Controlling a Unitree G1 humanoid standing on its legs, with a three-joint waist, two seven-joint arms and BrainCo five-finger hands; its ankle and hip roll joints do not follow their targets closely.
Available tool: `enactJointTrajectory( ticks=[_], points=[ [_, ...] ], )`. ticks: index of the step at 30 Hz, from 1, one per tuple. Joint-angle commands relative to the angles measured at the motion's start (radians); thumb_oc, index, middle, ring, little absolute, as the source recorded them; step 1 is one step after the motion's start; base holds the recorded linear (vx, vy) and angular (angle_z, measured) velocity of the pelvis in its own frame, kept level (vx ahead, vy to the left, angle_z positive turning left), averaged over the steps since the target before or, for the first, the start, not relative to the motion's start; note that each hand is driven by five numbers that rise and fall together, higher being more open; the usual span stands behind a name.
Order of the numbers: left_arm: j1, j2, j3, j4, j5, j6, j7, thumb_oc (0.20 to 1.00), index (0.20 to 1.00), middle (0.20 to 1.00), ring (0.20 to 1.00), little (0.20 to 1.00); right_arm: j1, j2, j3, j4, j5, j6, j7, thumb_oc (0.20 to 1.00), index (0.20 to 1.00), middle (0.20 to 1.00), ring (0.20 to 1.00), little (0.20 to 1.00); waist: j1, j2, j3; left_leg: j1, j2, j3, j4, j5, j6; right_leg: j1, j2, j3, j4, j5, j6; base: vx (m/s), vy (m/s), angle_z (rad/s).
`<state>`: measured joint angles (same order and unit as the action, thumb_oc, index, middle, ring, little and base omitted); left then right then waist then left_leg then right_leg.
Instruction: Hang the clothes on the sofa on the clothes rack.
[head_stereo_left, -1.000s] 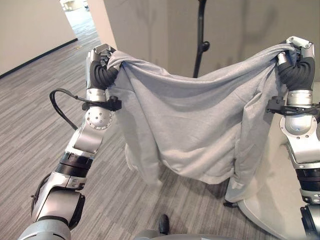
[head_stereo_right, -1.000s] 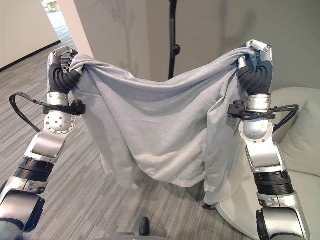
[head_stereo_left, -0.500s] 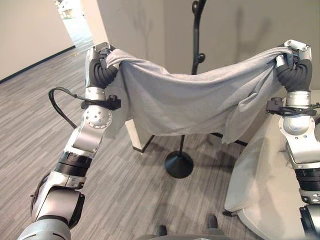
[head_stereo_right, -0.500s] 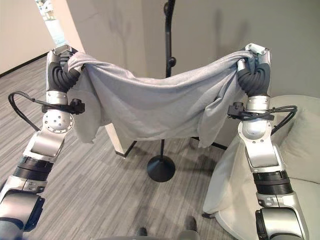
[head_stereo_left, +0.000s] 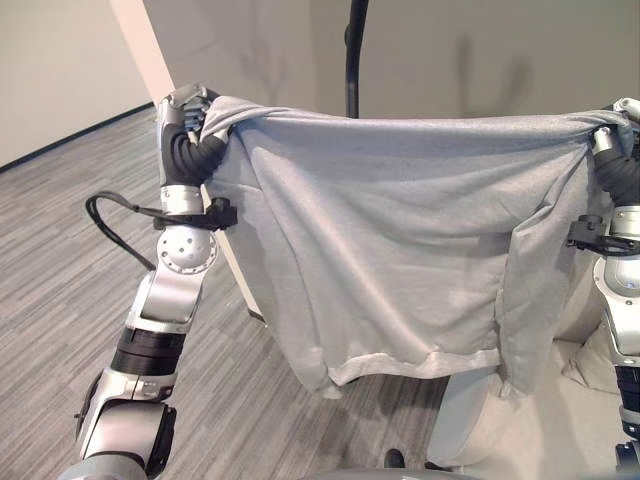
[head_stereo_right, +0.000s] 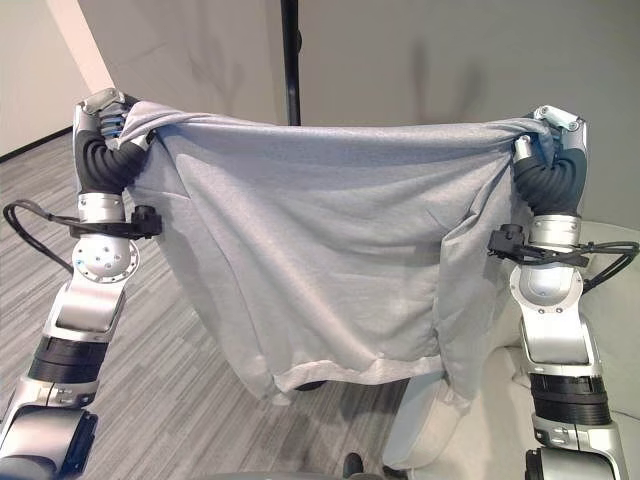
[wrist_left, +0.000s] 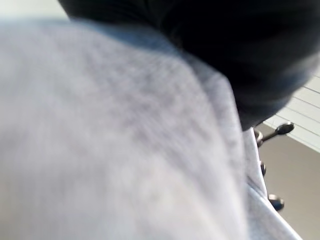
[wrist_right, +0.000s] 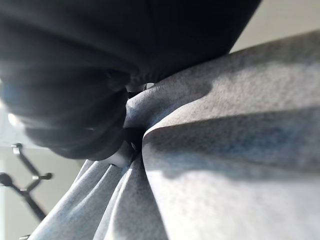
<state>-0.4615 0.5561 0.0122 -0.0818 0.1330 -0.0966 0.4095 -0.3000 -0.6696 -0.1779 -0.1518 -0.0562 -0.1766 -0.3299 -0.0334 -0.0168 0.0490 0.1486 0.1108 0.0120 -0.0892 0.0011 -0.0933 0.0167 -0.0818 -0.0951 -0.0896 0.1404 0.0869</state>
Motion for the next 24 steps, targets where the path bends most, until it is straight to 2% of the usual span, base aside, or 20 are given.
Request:
enactJointTrajectory(
  ticks=[1,5,6,10,15,16,18,19,20,21,24],
  points=[
    [-0.034,0.085,0.033,-0.044,-0.001,-0.066,0.039,0.200,0.200,0.200,0.200,0.200,-0.030,-0.008,-0.060,-0.048,0.024,-0.078,-0.017,0.200,0.200,0.200,0.200,0.200,0.012,-0.038,-0.084,0.001,-0.034,0.029,0.002,-0.068,0.001,0.078,-0.086,0.009,0.002,-0.095,0.118,0.03,0.006,0.05],
    [-0.040,0.085,0.052,-0.074,0.006,-0.075,0.060,0.200,0.200,0.200,0.200,0.200,-0.041,-0.013,-0.066,-0.061,0.010,-0.087,-0.027,0.200,0.200,0.200,0.200,0.200,0.013,-0.038,-0.087,0.004,-0.032,0.033,0.002,-0.071,0.001,0.079,-0.086,0.009,0.002,-0.097,0.119,0.00,0.000,0.00],
    [-0.077,0.091,0.062,-0.103,0.016,-0.086,0.096,0.200,0.200,0.200,0.200,0.200,-0.089,-0.032,-0.058,-0.056,-0.009,-0.090,-0.059,0.200,0.200,0.200,0.200,0.200,0.016,-0.038,-0.089,0.005,-0.031,0.036,0.002,-0.073,0.001,0.078,-0.088,0.010,0.002,-0.097,0.120,0.00,0.000,0.00],
    [-0.180,0.118,0.009,-0.059,0.009,-0.081,0.115,0.200,0.200,0.200,0.200,0.200,-0.176,-0.081,-0.002,0.002,-0.006,-0.078,-0.089,0.200,0.200,0.200,0.200,0.200,0.017,-0.037,-0.096,0.008,-0.031,0.040,0.002,-0.075,0.000,0.081,-0.089,0.012,0.002,-0.099,0.121,0.00,0.000,0.00],
    [-0.386,0.192,-0.123,0.133,0.029,-0.050,0.136,0.200,0.200,0.200,0.200,0.200,-0.343,-0.174,0.136,0.136,0.011,-0.045,-0.103,0.200,0.200,0.200,0.200,0.200,0.012,-0.032,-0.098,0.011,-0.029,0.047,0.002,-0.075,-0.003,0.080,-0.089,0.012,0.002,-0.097,0.122,0.00,0.000,0.00],
    [-0.476,0.229,-0.186,0.237,0.036,-0.034,0.145,0.200,0.200,0.200,0.200,0.200,-0.426,-0.197,0.194,0.189,0.039,-0.039,-0.106,0.200,0.200,0.200,0.200,0.200,0.007,-0.028,-0.096,0.009,-0.029,0.051,0.002,-0.072,-0.004,0.076,-0.088,0.015,0.002,-0.094,0.124,0.00,0.000,0.00],
    [-0.517,0.240,-0.217,0.283,0.029,-0.027,0.149,0.200,0.200,0.200,0.200,0.200,-0.464,-0.210,0.224,0.219,0.050,-0.032,-0.107,0.200,0.200,0.200,0.200,0.200,0.005,-0.028,-0.096,0.009,-0.029,0.052,0.002,-0.071,-0.005,0.075,-0.087,0.016,0.002,-0.093,0.125,0.00,0.000,0.00],
    [-0.592,0.266,-0.281,0.383,0.020,-0.017,0.147,0.200,0.200,0.200,0.200,0.200,-0.548,-0.232,0.299,0.282,0.074,-0.020,-0.100,0.200,0.200,0.200,0.200,0.200,0.001,-0.026,-0.096,0.008,-0.027,0.056,0.002,-0.069,-0.008,0.072,-0.086,0.018,0.002,-0.092,0.126,0.05,-0.006,-0.03],
    [-0.601,0.267,-0.285,0.392,0.018,-0.019,0.149,0.200,0.200,0.200,0.200,0.200,-0.558,-0.232,0.305,0.289,0.076,-0.022,-0.100,0.200,0.200,0.200,0.200,0.200,0.000,-0.025,-0.096,0.011,-0.025,0.055,0.002,-0.079,-0.009,0.075,-0.084,0.017,0.002,-0.101,0.128,0.05,-0.007,-0.06],
    [-0.660,0.282,-0.343,0.467,0.010,-0.004,0.148,0.200,0.200,0.200,0.200,0.200,-0.628,-0.256,0.375,0.350,0.088,-0.004,-0.097,0.200,0.200,0.200,0.200,0.200,-0.003,-0.025,-0.098,0.009,-0.024,0.057,0.002,-0.076,-0.010,0.071,-0.083,0.018,0.002,-0.098,0.130,0.04,-0.006,-0.08],
    [-0.738,0.288,-0.421,0.588,-0.016,0.004,0.148,0.200,0.200,0.200,0.200,0.200,-0.742,-0.265,0.470,0.460,0.114,0.012,-0.109,0.200,0.200,0.200,0.200,0.200,-0.008,-0.024,-0.091,0.002,-0.021,0.056,0.002,-0.072,-0.012,0.063,-0.080,0.020,0.002,-0.096,0.132,0.00,-0.011,-0.12]
  ],
)
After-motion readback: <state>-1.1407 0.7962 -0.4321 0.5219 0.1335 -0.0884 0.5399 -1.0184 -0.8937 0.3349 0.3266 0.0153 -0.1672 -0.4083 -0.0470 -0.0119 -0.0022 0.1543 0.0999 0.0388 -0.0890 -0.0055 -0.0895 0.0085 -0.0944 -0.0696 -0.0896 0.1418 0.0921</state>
